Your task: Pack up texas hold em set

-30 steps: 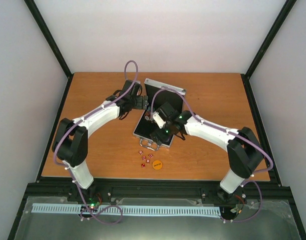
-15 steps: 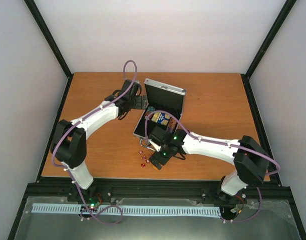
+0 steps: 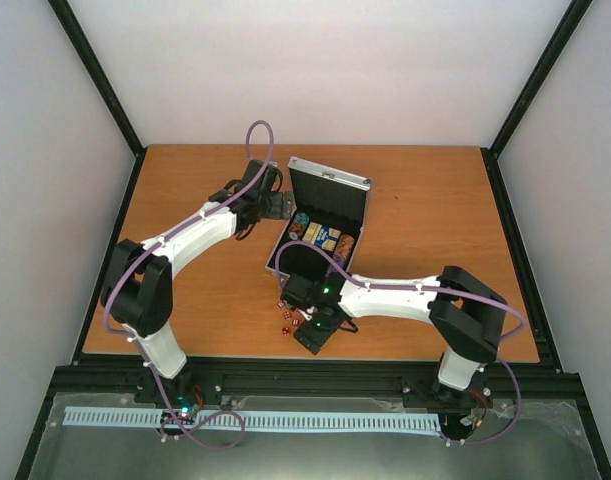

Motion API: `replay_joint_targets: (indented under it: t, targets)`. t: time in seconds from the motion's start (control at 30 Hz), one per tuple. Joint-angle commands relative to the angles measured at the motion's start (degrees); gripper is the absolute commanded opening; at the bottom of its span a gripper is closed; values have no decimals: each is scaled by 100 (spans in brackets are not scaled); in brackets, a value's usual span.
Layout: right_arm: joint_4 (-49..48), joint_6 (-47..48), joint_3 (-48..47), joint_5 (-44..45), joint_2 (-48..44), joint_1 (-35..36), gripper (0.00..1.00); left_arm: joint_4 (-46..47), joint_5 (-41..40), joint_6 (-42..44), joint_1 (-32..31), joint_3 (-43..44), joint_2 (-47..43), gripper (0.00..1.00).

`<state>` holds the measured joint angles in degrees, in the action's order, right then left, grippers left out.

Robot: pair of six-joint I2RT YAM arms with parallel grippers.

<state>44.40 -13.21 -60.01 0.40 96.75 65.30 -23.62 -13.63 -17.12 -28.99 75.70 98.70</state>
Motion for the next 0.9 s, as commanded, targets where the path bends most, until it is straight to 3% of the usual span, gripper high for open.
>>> replay_joint_targets:
  t: [0.0, 0.3, 0.87]
  targets:
    - [56, -231, -226, 153, 244, 71, 91, -38, -128, 87, -18, 42, -268, 100]
    - [25, -274, -364, 151, 427, 82, 83, -16, -134, 87, -19, -28, -297, 100]
    - [-192, -396, -297, 44, 779, 78, 77, -38, -193, 159, -19, -36, -364, 100]
